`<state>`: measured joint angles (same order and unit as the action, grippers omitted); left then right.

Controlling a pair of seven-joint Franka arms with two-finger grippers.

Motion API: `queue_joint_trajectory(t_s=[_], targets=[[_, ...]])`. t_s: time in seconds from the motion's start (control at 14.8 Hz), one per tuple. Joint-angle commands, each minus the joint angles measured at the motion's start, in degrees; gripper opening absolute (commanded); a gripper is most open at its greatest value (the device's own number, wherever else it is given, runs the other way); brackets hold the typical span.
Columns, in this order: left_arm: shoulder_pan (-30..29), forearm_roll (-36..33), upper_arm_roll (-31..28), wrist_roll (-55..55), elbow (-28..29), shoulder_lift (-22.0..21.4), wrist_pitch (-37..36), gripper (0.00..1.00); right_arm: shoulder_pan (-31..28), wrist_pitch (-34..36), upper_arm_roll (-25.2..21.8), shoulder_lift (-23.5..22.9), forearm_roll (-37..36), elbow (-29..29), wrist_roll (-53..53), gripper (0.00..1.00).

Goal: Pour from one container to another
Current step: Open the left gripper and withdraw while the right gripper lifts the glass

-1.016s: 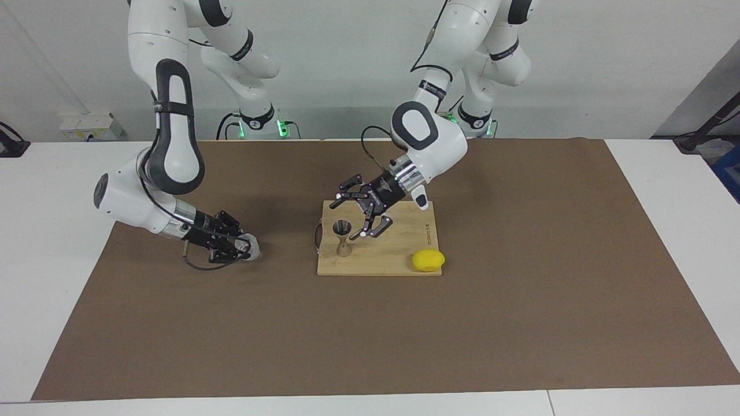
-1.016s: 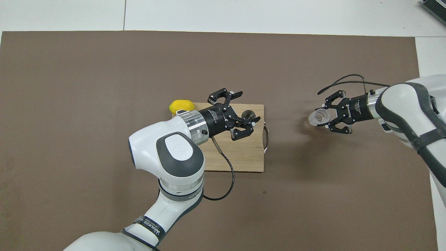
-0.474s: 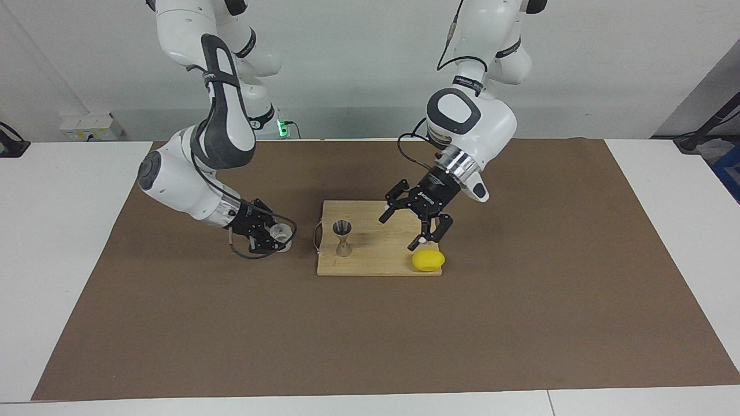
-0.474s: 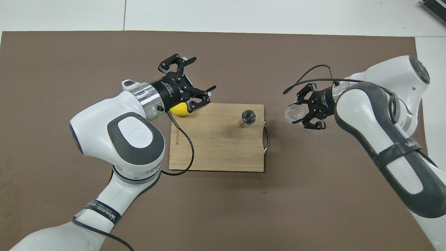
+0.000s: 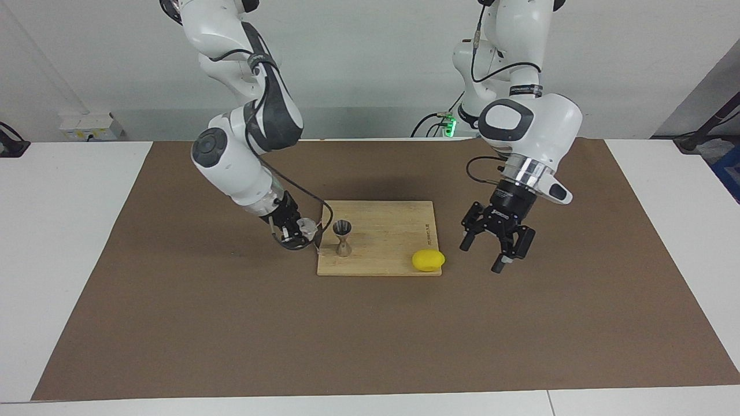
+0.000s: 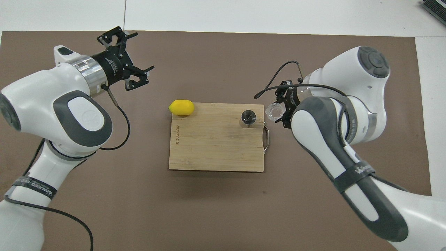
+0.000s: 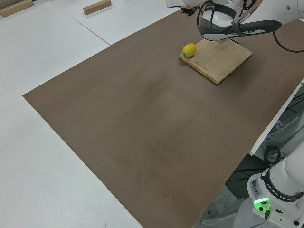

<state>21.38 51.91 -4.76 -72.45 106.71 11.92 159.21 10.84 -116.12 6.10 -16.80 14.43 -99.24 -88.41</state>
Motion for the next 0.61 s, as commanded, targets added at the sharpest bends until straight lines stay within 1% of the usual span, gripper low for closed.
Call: queue_joint_trajectory(t_s=[0.0,0.14,0.2,0.27,0.34,0.41,0.54], targets=[[-5.28,-12.14,0.54,0.03,0.17,-1.02,-6.43,1.00,2.07,2.30,-0.04,-1.66,-5.10,3.61,-3.26,0.00],[-9.32,-18.92,0.54,0.91,-1.76,-1.02,-13.89,1.00,3.65,3.09,-0.13,-1.57,-7.65,3.79,-3.26,0.00],[-11.17,-23.12,0.54,1.52,-3.43,-1.02,-19.06,1.00,3.83,3.79,-0.04,-1.57,-9.49,4.05,-3.26,0.00],[-11.97,-28.82,0.63,4.40,-4.23,-1.11,-24.86,1.00,4.27,5.10,0.05,-1.74,-10.90,5.19,-3.26,0.00],[-12.07,-32.62,0.54,8.34,-4.84,-1.72,-28.92,1.00,4.89,6.68,-0.04,-2.09,-12.39,6.42,-3.26,0.00],[-12.94,-34.57,0.54,11.95,-4.94,-2.07,-31.57,1.00,5.41,8.18,0.05,-2.71,-14.06,8.17,-3.17,0.00],[-14.26,-34.68,0.45,17.84,-4.41,-3.30,-33.78,1.00,6.12,9.68,0.13,-3.50,-16.27,10.55,-3.08,0.00]])
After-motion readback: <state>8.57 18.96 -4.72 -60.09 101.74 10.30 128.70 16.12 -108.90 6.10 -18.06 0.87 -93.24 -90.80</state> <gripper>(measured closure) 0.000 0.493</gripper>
